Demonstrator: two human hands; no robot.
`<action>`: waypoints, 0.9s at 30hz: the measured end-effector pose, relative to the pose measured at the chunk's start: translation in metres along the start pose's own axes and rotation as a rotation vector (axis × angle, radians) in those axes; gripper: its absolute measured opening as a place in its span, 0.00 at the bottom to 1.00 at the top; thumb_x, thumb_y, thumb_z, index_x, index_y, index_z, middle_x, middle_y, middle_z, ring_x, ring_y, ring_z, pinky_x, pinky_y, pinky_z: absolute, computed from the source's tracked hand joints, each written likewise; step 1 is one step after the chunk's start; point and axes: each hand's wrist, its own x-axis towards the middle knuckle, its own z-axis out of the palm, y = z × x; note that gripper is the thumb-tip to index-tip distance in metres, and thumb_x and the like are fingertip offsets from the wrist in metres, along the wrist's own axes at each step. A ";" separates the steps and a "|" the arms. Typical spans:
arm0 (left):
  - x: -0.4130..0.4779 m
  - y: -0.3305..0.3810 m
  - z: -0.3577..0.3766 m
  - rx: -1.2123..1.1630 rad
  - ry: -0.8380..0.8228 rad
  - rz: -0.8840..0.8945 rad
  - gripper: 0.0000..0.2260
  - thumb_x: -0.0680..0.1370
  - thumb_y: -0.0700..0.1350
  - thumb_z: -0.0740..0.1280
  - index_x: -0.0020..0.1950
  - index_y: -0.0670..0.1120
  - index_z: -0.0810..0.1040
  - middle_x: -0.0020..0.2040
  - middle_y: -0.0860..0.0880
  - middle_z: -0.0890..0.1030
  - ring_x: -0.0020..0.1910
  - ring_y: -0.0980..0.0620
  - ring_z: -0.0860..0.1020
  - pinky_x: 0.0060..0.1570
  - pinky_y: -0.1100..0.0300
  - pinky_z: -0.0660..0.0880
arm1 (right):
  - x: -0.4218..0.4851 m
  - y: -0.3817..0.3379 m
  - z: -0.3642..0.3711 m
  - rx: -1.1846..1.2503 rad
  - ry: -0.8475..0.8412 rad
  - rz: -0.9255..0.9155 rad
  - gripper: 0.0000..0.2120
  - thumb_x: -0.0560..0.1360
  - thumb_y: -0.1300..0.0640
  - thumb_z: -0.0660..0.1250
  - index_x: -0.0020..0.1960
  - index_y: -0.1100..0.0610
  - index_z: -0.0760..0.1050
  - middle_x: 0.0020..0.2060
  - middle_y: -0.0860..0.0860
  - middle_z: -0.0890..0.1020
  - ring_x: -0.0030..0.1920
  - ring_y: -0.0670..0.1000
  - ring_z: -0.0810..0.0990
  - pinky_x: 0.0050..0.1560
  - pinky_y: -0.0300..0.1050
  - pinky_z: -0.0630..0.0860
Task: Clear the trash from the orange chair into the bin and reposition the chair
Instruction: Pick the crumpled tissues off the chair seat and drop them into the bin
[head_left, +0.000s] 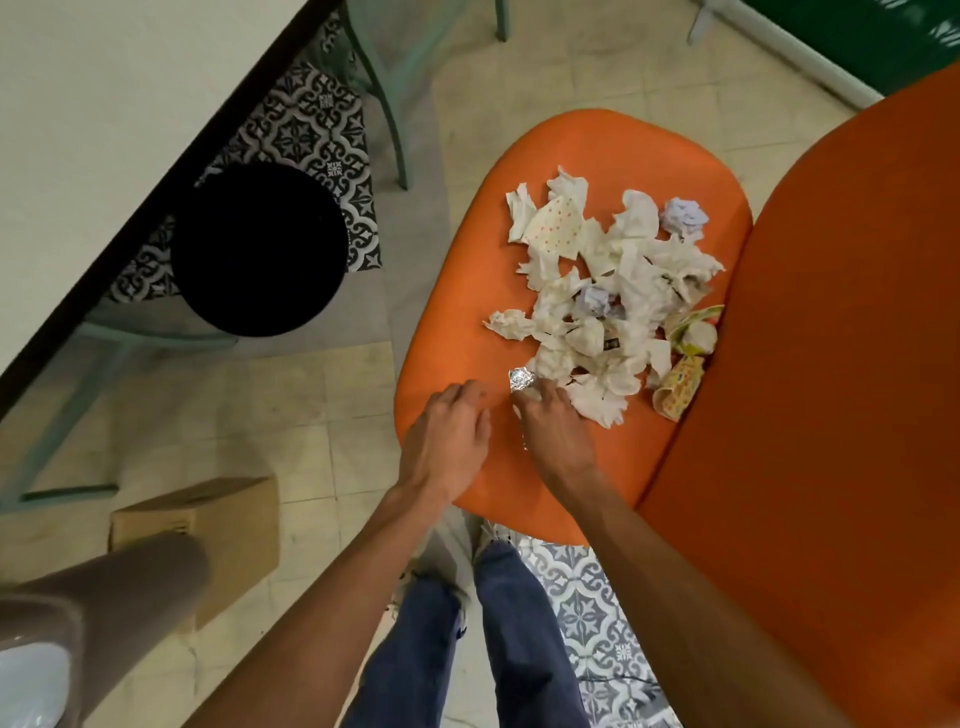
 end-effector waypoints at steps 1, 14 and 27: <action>0.009 0.001 0.000 -0.004 0.002 0.015 0.11 0.82 0.46 0.67 0.64 0.50 0.77 0.58 0.48 0.82 0.55 0.46 0.81 0.49 0.46 0.82 | 0.000 0.002 0.003 0.023 0.005 0.004 0.12 0.83 0.63 0.65 0.65 0.56 0.77 0.65 0.60 0.75 0.65 0.62 0.76 0.51 0.57 0.82; 0.132 0.030 0.039 -0.016 -0.004 0.059 0.26 0.80 0.45 0.73 0.76 0.53 0.71 0.74 0.47 0.71 0.68 0.40 0.72 0.59 0.46 0.78 | -0.022 0.019 -0.008 0.350 0.079 0.039 0.21 0.81 0.65 0.63 0.70 0.50 0.80 0.64 0.54 0.78 0.61 0.58 0.76 0.59 0.53 0.77; 0.116 0.002 0.018 -0.144 0.106 -0.036 0.13 0.76 0.37 0.77 0.60 0.47 0.86 0.56 0.47 0.86 0.47 0.58 0.79 0.47 0.72 0.75 | -0.021 0.012 -0.038 0.608 0.189 0.144 0.17 0.83 0.60 0.61 0.66 0.49 0.83 0.61 0.48 0.82 0.60 0.45 0.77 0.57 0.26 0.67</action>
